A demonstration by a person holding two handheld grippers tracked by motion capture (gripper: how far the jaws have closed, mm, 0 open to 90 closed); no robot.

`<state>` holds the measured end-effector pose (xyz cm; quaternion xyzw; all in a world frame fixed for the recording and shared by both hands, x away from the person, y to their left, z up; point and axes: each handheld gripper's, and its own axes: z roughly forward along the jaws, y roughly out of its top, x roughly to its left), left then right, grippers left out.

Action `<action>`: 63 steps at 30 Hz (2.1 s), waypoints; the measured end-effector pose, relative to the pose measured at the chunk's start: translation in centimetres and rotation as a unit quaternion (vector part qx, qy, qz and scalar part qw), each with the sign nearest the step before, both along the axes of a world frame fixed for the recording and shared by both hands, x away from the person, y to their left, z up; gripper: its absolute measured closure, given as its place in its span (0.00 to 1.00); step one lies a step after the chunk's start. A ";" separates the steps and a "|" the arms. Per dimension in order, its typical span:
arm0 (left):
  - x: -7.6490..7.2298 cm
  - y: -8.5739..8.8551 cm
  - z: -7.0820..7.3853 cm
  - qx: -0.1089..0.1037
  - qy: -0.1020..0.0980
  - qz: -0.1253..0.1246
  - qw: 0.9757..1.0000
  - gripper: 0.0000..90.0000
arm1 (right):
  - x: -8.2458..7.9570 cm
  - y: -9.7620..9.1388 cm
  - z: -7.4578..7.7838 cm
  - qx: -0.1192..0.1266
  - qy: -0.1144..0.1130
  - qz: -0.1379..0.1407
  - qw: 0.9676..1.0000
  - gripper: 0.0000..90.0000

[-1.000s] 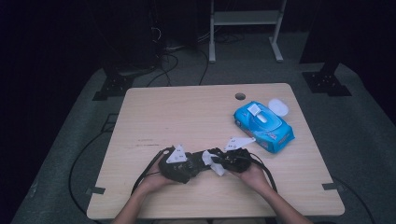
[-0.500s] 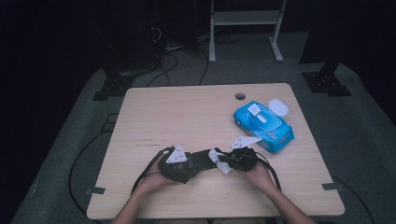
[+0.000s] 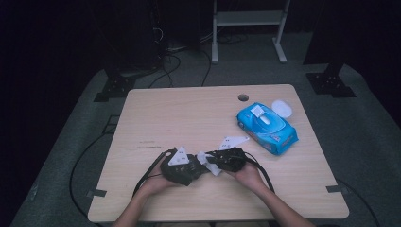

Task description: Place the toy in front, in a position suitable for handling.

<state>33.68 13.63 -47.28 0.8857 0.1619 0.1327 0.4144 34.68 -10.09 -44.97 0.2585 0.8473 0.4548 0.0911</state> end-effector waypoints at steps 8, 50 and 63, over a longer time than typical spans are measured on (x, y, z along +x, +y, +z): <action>0.0 0.0 0.0 -0.003 0.002 0.000 1.000 0.27 | 1.3 -1.9 -0.5 -0.007 0.004 -0.036 0.999 0.91; 2.3 2.3 0.1 -0.099 0.148 0.028 0.984 0.17 | -1.1 -2.5 -1.1 0.003 0.008 0.010 1.000 0.91; 3.6 2.4 0.0 -0.091 0.199 0.051 0.974 0.20 | -1.3 -2.3 -1.1 -0.005 0.002 0.019 1.000 0.92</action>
